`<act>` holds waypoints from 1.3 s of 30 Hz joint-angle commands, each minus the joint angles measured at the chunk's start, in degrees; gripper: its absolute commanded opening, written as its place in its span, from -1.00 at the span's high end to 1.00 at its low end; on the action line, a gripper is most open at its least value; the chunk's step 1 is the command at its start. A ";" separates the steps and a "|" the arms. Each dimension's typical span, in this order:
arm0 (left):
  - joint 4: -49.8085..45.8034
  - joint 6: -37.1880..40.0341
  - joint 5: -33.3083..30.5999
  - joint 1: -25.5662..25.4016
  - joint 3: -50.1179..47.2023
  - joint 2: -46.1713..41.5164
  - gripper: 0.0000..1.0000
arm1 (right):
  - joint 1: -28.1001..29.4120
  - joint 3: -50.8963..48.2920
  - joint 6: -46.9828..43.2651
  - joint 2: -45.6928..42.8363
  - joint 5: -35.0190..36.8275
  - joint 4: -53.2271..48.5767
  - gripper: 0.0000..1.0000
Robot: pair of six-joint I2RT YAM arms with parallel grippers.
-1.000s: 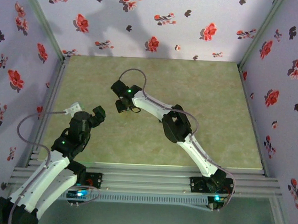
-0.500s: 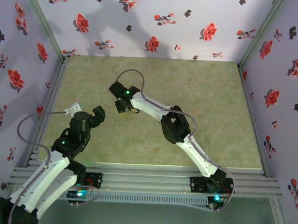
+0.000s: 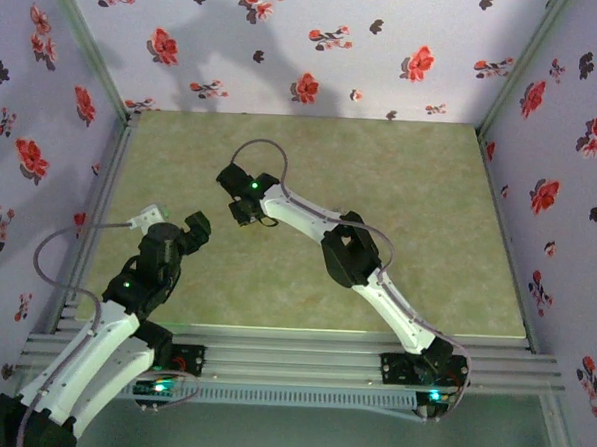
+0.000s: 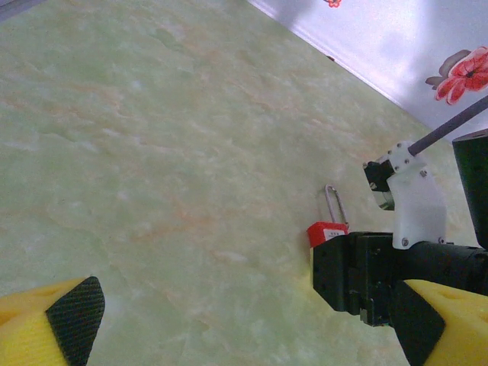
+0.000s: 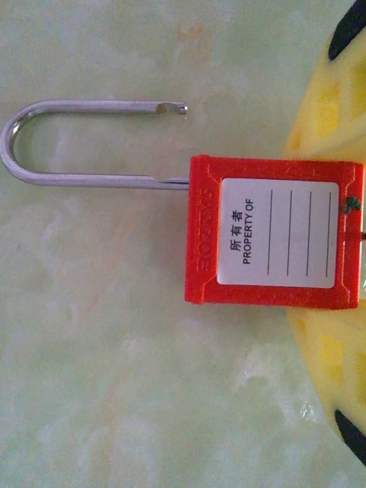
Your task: Lock with the key
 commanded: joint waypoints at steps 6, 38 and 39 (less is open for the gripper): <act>0.40 -0.22 -2.07 0.56 -0.66 -0.66 -0.99 | 0.62 -8.80 -1.91 -6.32 1.34 1.89 0.69; 25.94 -4.58 23.04 0.54 -7.28 -0.84 -1.00 | -0.43 -65.07 -1.23 -57.94 -31.27 27.90 1.00; 27.55 -5.32 24.39 0.56 -7.37 -0.42 -0.99 | -0.43 -65.89 -1.15 -58.83 -31.41 28.14 1.00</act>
